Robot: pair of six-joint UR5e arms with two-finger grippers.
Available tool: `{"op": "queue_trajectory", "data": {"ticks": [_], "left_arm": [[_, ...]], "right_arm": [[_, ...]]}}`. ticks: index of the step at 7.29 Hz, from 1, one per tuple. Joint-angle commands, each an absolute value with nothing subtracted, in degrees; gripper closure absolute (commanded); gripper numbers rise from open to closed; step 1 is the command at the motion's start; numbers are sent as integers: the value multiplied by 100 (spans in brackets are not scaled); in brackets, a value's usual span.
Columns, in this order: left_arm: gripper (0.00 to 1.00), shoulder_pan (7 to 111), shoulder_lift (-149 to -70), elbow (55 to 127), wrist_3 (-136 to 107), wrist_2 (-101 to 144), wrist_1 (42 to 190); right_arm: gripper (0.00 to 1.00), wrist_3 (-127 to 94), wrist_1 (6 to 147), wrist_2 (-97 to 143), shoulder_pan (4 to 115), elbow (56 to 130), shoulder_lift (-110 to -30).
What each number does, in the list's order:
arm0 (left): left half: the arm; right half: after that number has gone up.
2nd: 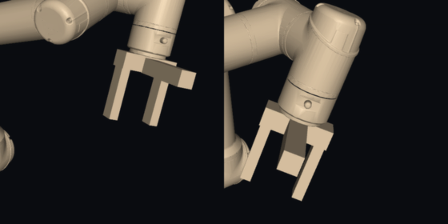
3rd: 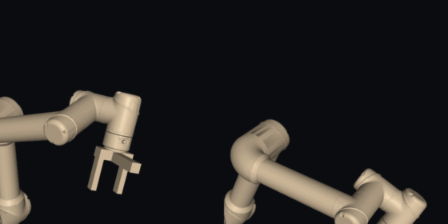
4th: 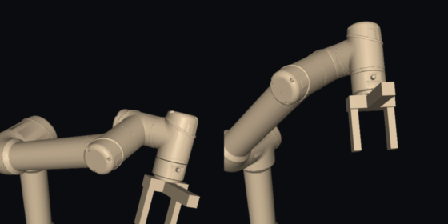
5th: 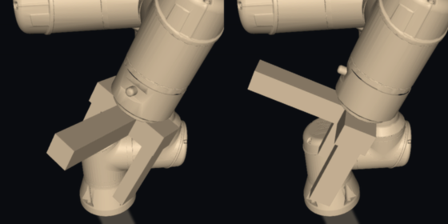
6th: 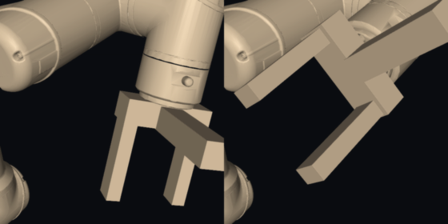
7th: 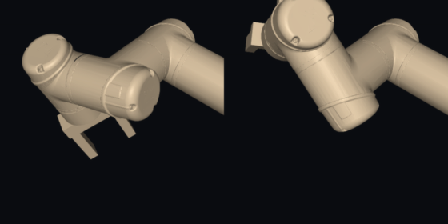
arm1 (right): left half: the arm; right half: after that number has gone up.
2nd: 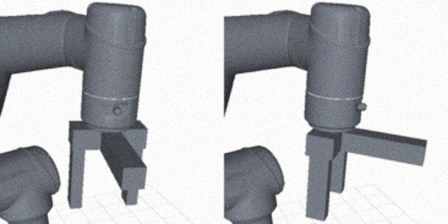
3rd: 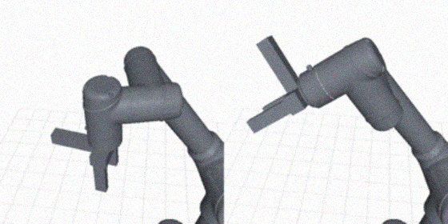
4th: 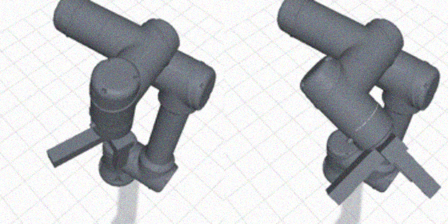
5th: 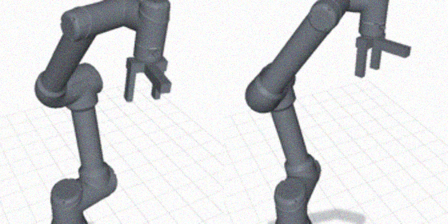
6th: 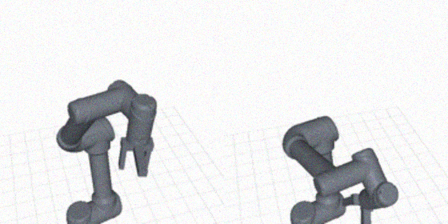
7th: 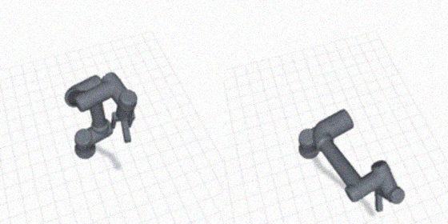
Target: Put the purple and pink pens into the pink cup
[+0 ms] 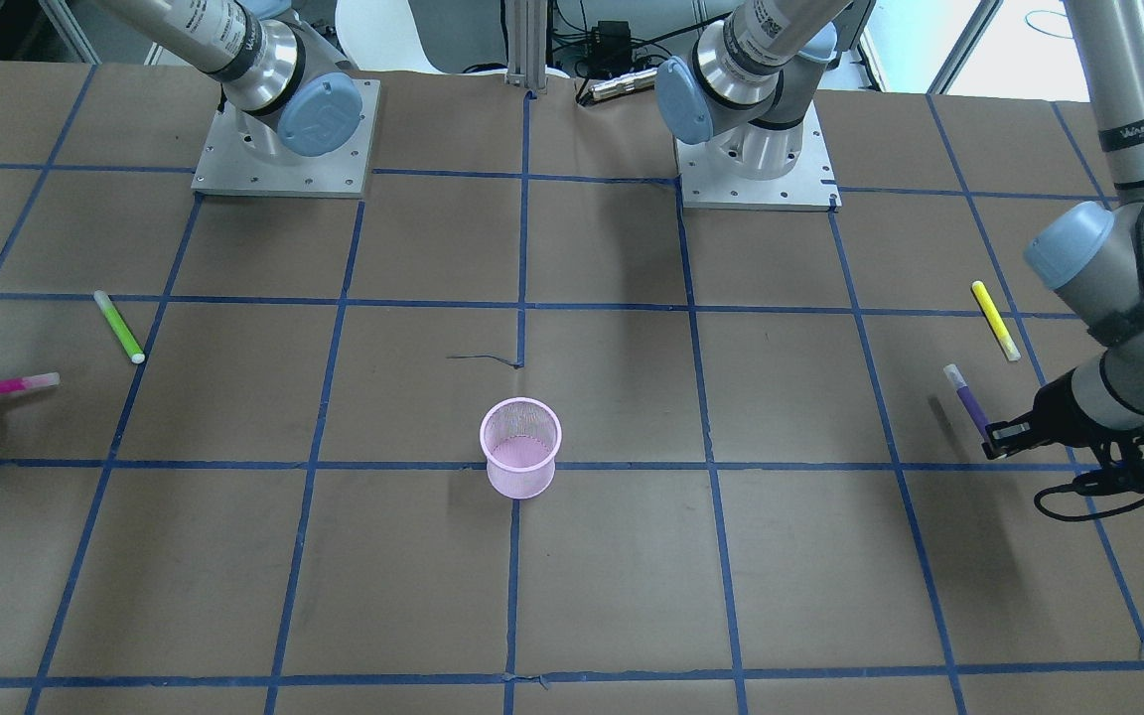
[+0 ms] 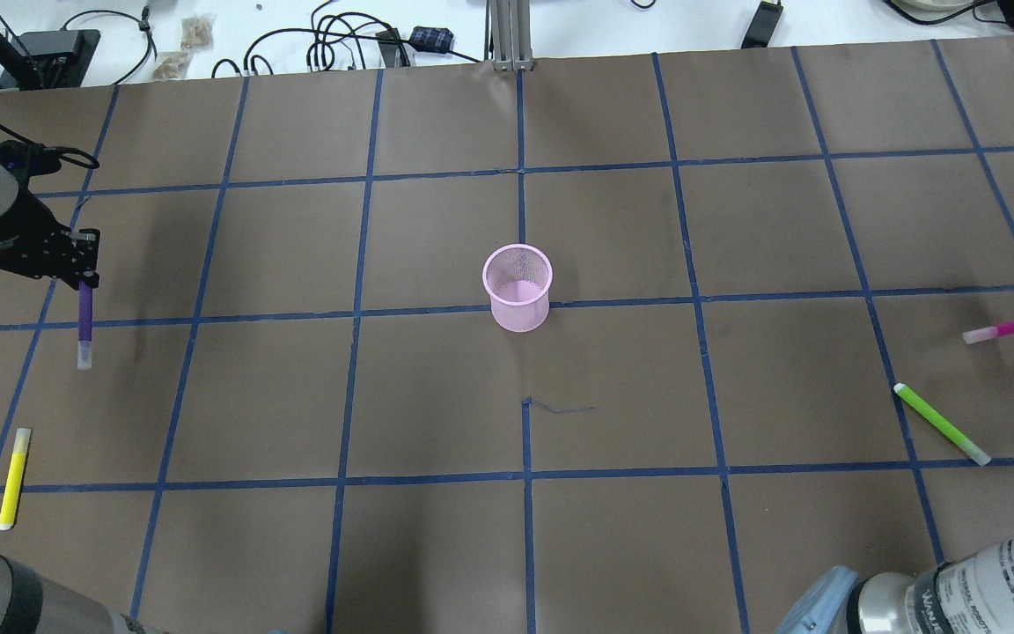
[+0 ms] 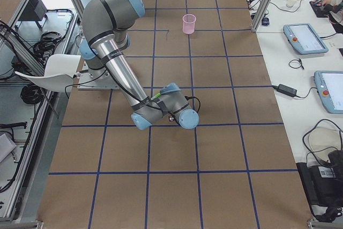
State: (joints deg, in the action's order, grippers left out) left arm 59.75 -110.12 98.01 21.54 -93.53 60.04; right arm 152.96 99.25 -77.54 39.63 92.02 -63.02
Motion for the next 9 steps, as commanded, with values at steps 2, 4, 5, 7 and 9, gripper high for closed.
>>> {"op": "queue_trajectory", "data": {"ticks": [2,4,5,7,9], "left_arm": [[100,6371,-10513,9712,2153,-9308,6012],[100,6521,-10442,9721,2206,-9351,6029],[100,6530,-10441,9721,2206,-9343,6029],[100,6626,-10415,9790,2127,-9343,6055],[100,6802,-10389,9782,2118,-9387,6100]], "right_arm": [[100,14234,9923,-7865,5023,9211,-7247],[100,12909,9714,-7893,5919,9229,-7697],[100,12224,9677,-7893,6315,9237,-7865],[100,10810,9685,-7875,7220,9237,-7901],[100,9281,9817,-7884,8274,9202,-7893]]}}
